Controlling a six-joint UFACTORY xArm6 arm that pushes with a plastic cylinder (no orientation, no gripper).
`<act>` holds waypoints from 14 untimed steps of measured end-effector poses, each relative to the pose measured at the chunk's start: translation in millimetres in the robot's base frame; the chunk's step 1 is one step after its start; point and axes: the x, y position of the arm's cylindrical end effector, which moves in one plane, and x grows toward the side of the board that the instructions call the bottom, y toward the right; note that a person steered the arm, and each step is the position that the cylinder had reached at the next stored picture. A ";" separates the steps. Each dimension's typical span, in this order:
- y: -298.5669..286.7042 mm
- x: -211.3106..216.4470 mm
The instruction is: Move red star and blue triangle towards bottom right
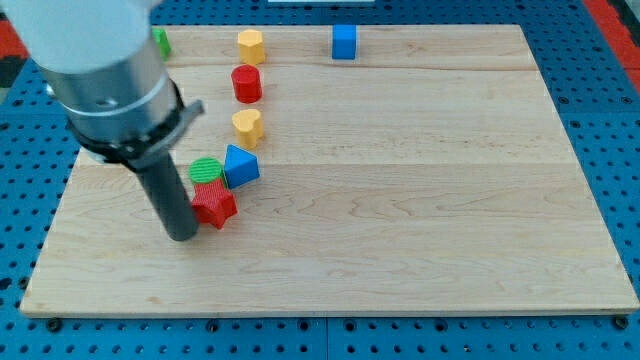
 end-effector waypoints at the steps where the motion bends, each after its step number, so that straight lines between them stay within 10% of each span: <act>1: 21.9 5.9; 4: -8.4 -38.7; 6: 188.6 -45.1; 12: 301.3 -22.9; 14: 214.6 -17.4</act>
